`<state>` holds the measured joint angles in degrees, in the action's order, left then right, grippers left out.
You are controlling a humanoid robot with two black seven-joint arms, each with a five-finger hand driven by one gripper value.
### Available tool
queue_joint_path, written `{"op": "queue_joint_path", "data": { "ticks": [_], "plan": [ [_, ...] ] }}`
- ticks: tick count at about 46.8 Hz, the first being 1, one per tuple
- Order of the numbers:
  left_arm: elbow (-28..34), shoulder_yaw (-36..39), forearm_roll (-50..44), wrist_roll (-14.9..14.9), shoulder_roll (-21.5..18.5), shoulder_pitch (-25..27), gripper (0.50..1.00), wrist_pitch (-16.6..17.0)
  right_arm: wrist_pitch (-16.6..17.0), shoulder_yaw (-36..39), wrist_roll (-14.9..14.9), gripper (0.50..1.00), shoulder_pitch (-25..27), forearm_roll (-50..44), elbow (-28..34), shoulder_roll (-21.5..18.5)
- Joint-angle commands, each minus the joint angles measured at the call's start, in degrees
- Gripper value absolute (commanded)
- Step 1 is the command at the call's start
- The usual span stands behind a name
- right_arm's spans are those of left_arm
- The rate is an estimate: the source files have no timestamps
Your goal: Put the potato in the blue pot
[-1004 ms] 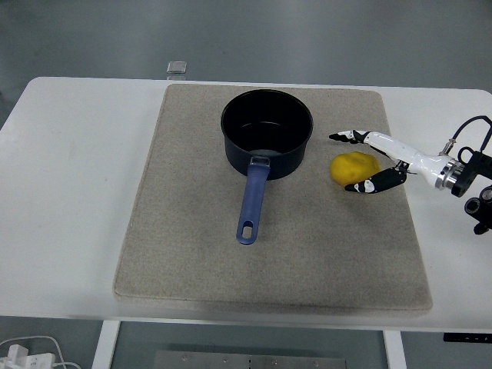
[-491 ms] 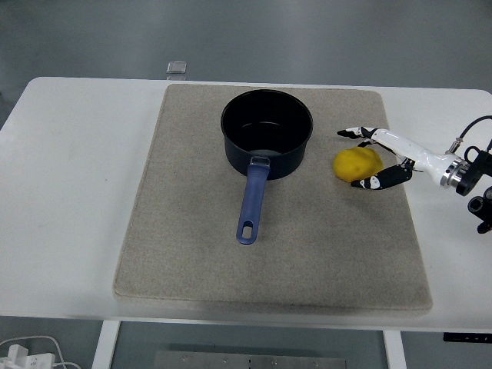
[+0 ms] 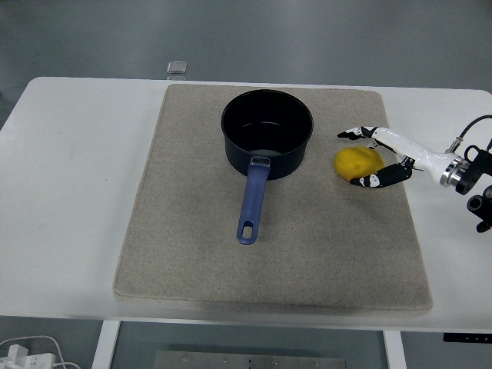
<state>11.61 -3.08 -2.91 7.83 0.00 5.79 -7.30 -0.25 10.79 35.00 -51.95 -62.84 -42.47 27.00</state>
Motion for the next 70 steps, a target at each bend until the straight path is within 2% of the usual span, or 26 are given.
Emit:
{"op": "queue_joint_path", "data": {
  "ticks": [1,43,52,65,70],
  "plan": [
    [-0.01,0.00,0.01,0.00,0.00,0.01,0.999,0.00,-0.10,0.10,0.00,0.500,0.00,0.00,0.28,-0.02],
    [0.51,0.09,0.10,0.00,0.00,0.10,0.999,0.00,-1.07,1.16,0.00,0.500,-0.17,1.31,2.13,-0.19],
    [0.60,0.09,0.18,0.00,0.00,0.10,0.999,-0.09,-0.45,0.72,0.00,0.500,-3.07,6.85,2.13,-0.28],
    [0.60,0.09,0.18,0.00,0.00,0.10,0.999,0.00,-0.10,0.63,0.00,0.500,-8.34,7.03,1.95,-0.46],
    [0.60,0.09,0.18,0.00,0.00,0.10,0.999,-0.09,-0.10,0.37,0.00,0.500,-9.84,7.03,1.95,-2.12]
  ]
}}
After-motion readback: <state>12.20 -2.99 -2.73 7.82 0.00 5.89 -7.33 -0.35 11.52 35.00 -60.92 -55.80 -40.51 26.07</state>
